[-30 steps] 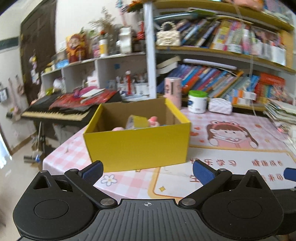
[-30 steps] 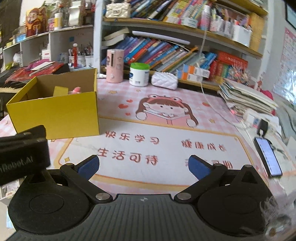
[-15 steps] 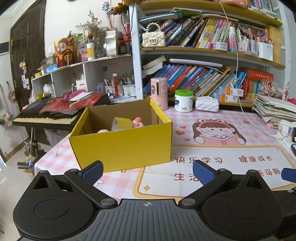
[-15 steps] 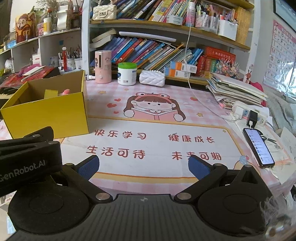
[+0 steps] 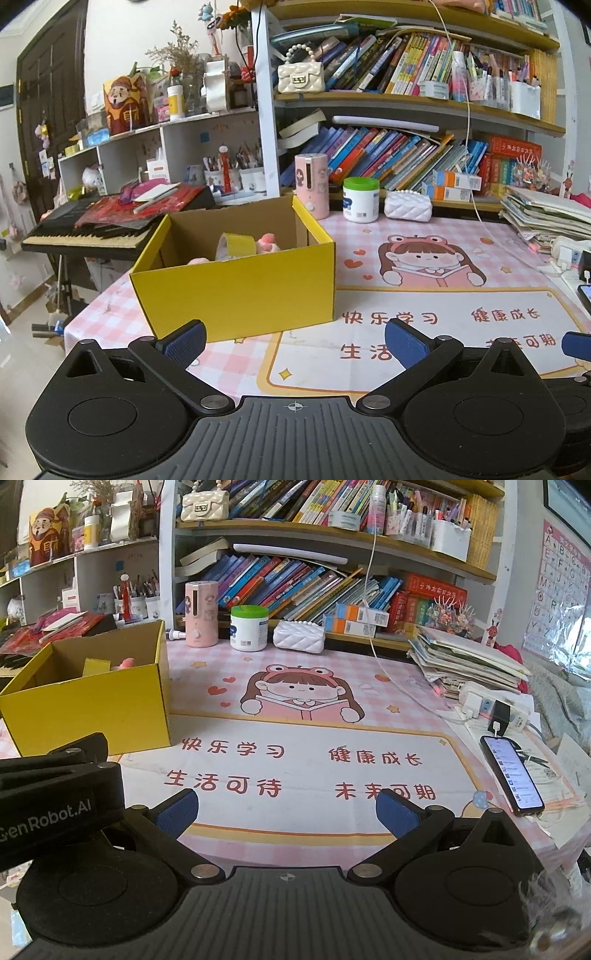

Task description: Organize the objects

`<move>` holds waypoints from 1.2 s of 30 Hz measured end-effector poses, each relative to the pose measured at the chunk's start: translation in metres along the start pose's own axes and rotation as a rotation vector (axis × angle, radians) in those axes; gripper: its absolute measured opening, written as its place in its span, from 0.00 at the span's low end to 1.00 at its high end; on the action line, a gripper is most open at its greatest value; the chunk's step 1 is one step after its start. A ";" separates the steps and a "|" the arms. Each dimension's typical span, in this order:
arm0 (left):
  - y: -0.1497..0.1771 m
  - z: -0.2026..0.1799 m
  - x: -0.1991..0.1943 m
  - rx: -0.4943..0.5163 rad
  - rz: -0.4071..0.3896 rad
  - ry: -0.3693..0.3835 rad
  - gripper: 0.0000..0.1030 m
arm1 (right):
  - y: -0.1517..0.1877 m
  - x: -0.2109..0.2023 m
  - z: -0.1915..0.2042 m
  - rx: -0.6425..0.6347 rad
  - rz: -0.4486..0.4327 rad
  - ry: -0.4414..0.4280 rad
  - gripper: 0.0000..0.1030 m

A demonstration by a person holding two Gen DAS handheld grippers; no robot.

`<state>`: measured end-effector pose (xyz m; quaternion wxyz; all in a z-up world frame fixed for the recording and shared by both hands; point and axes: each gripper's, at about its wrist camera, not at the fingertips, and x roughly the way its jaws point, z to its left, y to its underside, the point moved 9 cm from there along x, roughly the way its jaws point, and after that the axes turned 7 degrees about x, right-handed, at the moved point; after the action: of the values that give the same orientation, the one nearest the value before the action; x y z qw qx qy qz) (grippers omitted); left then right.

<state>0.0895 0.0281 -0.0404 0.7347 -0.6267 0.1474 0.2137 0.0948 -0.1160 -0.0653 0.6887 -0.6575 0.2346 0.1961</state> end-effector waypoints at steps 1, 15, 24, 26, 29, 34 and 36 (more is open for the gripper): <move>0.000 0.000 0.000 -0.001 0.002 0.002 1.00 | 0.000 0.000 0.000 -0.001 -0.001 0.002 1.00; 0.004 -0.004 0.007 -0.016 0.039 0.019 1.00 | 0.002 0.005 -0.002 -0.017 0.012 0.024 1.00; 0.005 -0.006 0.011 -0.018 0.048 0.030 1.00 | 0.003 0.006 -0.003 -0.017 0.019 0.031 1.00; 0.005 -0.006 0.011 -0.018 0.048 0.032 1.00 | 0.003 0.006 -0.003 -0.017 0.019 0.034 1.00; 0.005 -0.007 0.011 -0.017 0.048 0.034 1.00 | 0.003 0.007 -0.003 -0.016 0.019 0.034 1.00; 0.005 -0.007 0.011 -0.017 0.047 0.032 1.00 | 0.003 0.007 -0.004 -0.017 0.018 0.033 1.00; 0.004 -0.007 0.010 -0.016 0.043 0.029 1.00 | 0.002 0.006 -0.004 -0.016 0.016 0.032 1.00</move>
<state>0.0967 0.0234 -0.0504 0.7226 -0.6325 0.1698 0.2213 0.0983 -0.1206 -0.0711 0.6780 -0.6641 0.2494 0.1927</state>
